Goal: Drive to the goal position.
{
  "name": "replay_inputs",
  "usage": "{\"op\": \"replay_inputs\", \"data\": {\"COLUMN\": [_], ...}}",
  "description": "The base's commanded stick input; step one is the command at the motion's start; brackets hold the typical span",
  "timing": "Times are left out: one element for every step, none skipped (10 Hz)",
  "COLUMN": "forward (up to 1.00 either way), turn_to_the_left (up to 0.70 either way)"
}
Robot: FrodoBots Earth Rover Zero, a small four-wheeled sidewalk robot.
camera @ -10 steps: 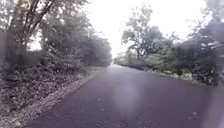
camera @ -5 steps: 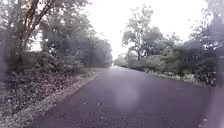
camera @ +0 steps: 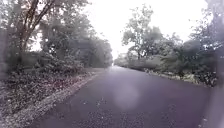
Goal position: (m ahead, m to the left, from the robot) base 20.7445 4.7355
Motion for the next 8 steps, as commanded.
{"op": "replay_inputs", "data": {"forward": [1.0, 1.0, 1.0, 1.0, 1.0, 1.0, 1.0, 1.0], "turn_to_the_left": [0.0, 0.0, 0.0, -0.18, -0.25, -0.32, -0.35, -0.16]}}
